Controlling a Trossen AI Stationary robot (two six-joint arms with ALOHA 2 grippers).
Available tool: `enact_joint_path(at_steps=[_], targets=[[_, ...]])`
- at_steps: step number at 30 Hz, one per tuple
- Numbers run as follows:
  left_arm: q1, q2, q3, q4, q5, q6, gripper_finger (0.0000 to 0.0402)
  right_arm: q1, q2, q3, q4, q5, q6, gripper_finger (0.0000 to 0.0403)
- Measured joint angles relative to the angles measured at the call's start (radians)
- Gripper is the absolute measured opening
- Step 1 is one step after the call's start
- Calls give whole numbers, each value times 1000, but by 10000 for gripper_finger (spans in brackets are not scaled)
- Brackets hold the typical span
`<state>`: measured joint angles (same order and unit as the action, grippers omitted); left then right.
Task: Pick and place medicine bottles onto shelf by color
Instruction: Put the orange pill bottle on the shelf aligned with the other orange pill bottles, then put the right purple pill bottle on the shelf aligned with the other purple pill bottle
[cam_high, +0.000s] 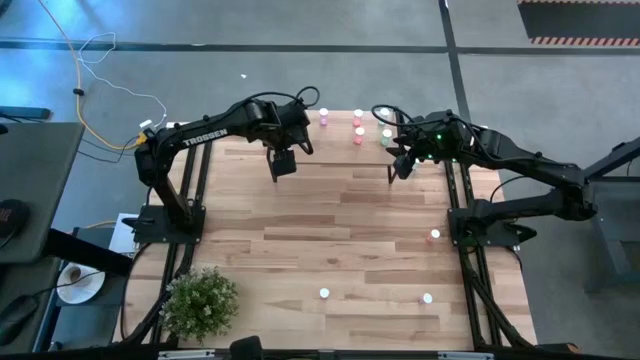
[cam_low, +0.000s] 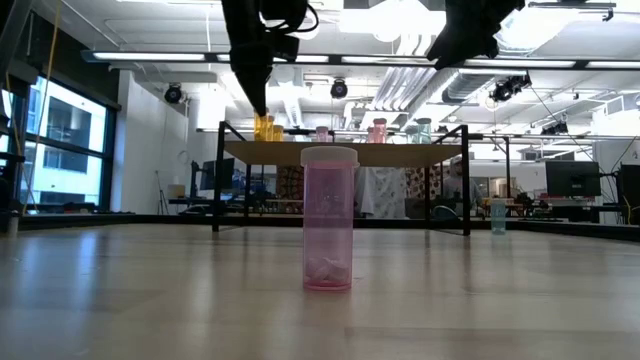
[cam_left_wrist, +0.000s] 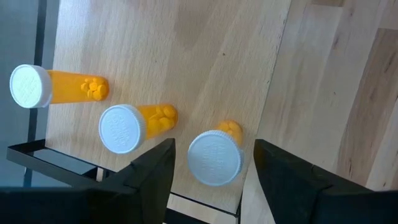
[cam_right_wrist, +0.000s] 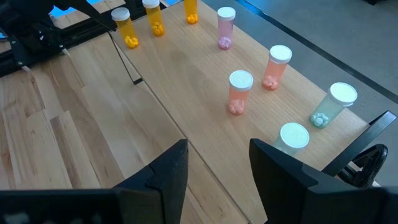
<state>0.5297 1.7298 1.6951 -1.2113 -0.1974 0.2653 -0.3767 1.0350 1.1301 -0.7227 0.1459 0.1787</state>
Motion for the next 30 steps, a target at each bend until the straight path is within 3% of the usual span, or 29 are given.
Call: enact_joint_path(at_steps=[15,30], targets=[[0,0,3,-2,-31,19,208,0,0,0,-22,0,0,163],[-3,0,111,-58,-1,-2,207,0,0,0,-47,1,-3,163]])
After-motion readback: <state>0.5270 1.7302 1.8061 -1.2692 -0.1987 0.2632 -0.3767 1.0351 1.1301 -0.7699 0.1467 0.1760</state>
